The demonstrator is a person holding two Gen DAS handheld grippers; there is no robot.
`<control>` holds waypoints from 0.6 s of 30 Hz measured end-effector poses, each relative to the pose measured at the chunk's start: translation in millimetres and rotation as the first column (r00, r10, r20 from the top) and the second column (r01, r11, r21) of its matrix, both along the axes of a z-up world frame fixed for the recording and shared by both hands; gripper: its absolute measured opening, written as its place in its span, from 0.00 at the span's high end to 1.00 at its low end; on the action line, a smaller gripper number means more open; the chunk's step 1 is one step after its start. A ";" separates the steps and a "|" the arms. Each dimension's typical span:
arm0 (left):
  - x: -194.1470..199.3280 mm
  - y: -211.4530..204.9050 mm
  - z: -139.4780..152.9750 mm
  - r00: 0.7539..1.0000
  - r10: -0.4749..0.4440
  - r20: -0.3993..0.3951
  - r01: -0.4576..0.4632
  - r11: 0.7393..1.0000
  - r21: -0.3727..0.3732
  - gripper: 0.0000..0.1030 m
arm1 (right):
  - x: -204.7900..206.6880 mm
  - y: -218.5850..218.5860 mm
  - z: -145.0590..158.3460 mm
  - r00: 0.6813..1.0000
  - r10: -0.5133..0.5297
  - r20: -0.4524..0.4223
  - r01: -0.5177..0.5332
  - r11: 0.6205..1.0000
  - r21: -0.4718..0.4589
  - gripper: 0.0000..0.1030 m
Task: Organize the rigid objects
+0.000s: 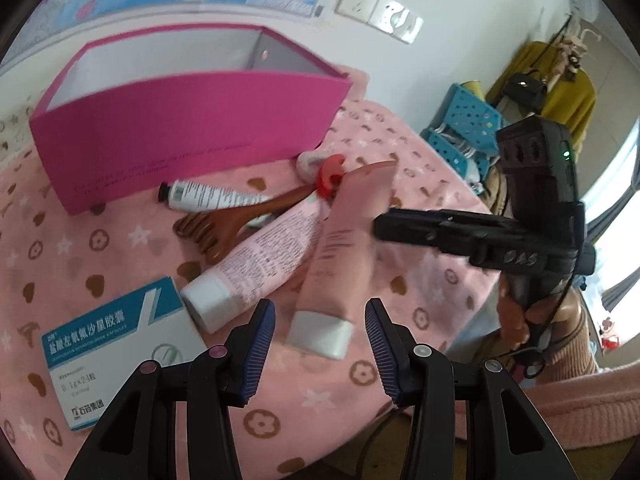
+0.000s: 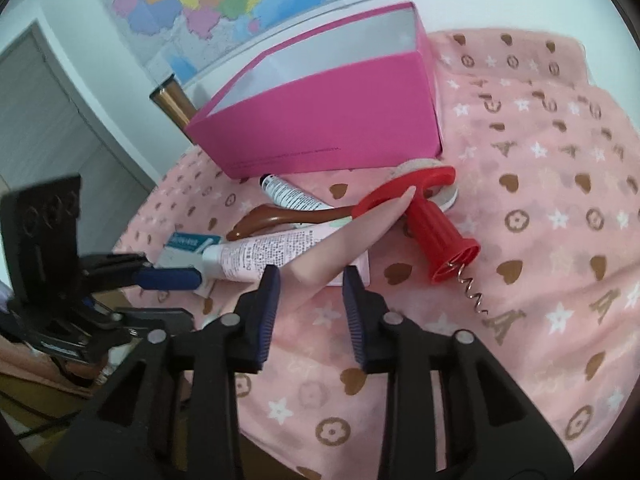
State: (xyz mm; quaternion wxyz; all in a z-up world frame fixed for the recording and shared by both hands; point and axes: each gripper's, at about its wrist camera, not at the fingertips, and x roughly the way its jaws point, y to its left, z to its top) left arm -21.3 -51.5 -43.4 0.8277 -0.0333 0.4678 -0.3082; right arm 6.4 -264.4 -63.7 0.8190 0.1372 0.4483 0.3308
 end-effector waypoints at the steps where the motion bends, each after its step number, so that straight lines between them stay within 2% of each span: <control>1: -0.2 1.6 -3.6 1.000 -0.002 -0.017 0.002 1.000 -0.010 0.55 | 1.7 -3.7 -2.4 1.000 -0.009 -0.013 0.009 1.000 0.005 0.65; 2: -1.7 1.8 -5.9 1.000 -0.006 -0.028 0.005 1.000 -0.017 0.55 | 2.0 -6.8 -4.1 1.000 -0.020 -0.020 0.020 1.000 -0.001 0.62; 10: -16.8 -2.2 -22.7 0.993 -0.056 -0.103 0.053 0.998 -0.029 0.55 | 2.9 -22.4 -11.2 0.997 -0.049 -0.056 0.048 0.999 -0.009 0.62; 15: -18.6 -8.7 -25.2 0.989 -0.078 -0.126 0.072 0.996 -0.051 0.55 | 1.3 -35.2 -3.9 0.996 -0.085 -0.025 0.082 0.993 -0.086 0.61; 18: -17.0 -11.0 -28.4 0.986 -0.078 -0.144 0.071 0.996 -0.056 0.55 | 3.7 -45.5 3.6 0.994 -0.108 0.010 0.109 0.990 -0.086 0.59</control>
